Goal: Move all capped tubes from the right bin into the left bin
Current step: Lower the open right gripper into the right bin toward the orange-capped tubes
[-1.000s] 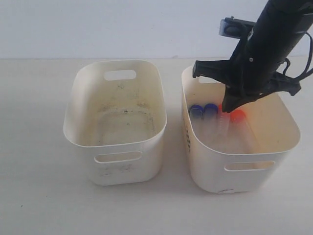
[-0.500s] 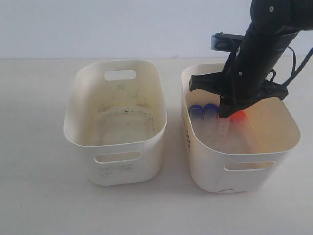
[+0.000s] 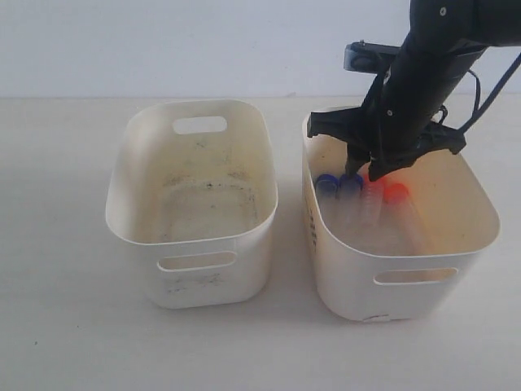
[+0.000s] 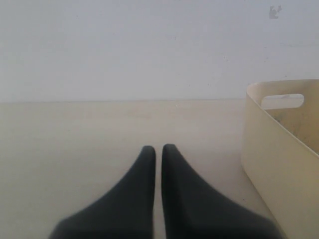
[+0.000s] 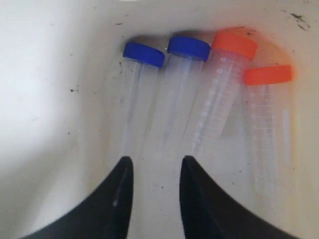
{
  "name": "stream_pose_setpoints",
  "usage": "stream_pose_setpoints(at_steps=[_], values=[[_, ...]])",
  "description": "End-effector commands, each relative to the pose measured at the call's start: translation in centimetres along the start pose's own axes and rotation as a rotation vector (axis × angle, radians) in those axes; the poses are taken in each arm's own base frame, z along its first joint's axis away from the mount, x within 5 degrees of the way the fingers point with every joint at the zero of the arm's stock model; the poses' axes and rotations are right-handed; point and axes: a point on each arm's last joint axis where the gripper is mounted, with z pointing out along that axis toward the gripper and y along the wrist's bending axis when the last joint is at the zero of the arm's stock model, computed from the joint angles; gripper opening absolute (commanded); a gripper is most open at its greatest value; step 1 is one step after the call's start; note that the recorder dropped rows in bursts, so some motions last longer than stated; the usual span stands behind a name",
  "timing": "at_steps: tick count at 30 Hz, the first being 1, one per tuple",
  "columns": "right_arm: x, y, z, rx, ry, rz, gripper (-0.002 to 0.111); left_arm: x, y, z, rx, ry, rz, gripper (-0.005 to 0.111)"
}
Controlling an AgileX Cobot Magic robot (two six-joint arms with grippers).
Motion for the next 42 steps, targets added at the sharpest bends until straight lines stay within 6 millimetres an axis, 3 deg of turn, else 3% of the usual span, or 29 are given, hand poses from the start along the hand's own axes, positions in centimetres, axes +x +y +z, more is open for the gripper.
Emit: stream_pose_setpoints(at_steps=[1,5,14,36,38,42], values=[[-0.3,-0.1,-0.1,0.015,-0.023,-0.033,0.018,-0.1,0.0,0.0,0.008,-0.006,-0.007,0.004],[-0.3,-0.3,0.0,0.036,-0.027,-0.048,0.018,-0.1,0.0,0.0,0.008,-0.006,-0.007,0.004],[-0.2,-0.7,2.8,0.086,0.034,-0.032,0.018,-0.1,0.0,0.0,0.008,-0.006,-0.007,0.004],[0.0,-1.3,4.8,0.151,0.072,-0.033,0.018,-0.1,0.0,0.0,0.008,-0.006,-0.007,0.004],[0.1,-1.3,5.0,0.158,0.086,-0.036,0.021,-0.1,0.0,0.0,0.008,-0.006,-0.007,0.004],[0.3,-1.4,5.5,0.166,0.103,-0.036,0.048,-0.1,0.0,0.0,0.008,-0.006,-0.007,0.004]])
